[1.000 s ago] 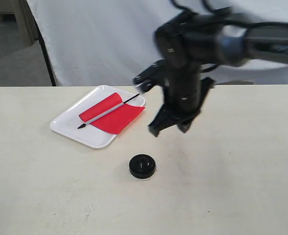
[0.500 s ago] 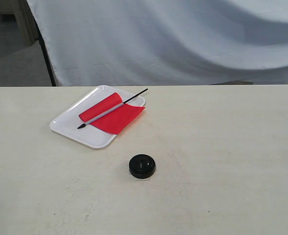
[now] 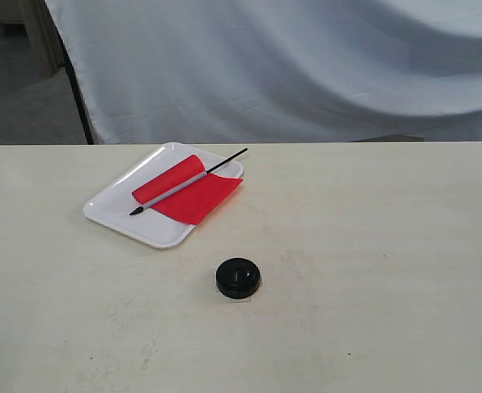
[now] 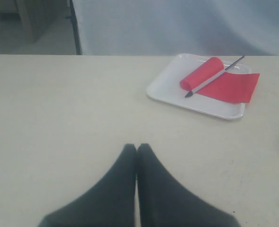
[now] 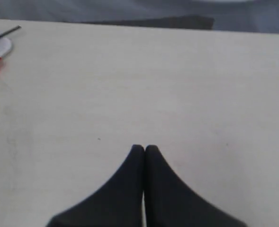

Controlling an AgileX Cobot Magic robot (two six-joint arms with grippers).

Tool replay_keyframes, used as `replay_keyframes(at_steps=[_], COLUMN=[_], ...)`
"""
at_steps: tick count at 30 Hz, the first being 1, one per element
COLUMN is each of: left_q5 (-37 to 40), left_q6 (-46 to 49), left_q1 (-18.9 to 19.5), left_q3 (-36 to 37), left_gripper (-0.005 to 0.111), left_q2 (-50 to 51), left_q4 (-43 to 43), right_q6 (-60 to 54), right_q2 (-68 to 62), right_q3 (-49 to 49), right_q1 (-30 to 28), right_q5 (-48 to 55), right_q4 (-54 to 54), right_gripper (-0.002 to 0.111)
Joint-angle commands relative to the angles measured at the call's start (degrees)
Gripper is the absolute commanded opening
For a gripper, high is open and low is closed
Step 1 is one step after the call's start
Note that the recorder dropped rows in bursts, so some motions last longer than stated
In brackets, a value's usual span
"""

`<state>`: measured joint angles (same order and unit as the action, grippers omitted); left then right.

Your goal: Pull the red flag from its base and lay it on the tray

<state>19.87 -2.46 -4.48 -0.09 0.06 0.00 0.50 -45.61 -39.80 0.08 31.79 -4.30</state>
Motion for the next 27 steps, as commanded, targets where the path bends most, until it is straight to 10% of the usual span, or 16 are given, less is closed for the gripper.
replay_keyframes(at_steps=[1, 9, 27], left_q5=[-0.2, -0.2, -0.2], left_q6=[0.08, 0.08, 0.08], left_q1=[-0.25, -0.25, -0.25], left_q3=[0.09, 0.09, 0.09], left_gripper=[0.0, 0.0, 0.0], left_q2=[-0.06, -0.06, -0.06], left_q4=[0.0, 0.0, 0.0], right_q6=[1.76, 3.37, 3.56], right_q2=[12.54, 44.83, 45.61], right_q3=[5.01, 17.1, 27.39], right_q1=[2.21, 2.21, 2.22], right_q5=[-4.86, -20.07, -22.12], right_q4=[-0.19, -0.19, 5.16], right_gripper=[-0.001, -0.001, -0.001])
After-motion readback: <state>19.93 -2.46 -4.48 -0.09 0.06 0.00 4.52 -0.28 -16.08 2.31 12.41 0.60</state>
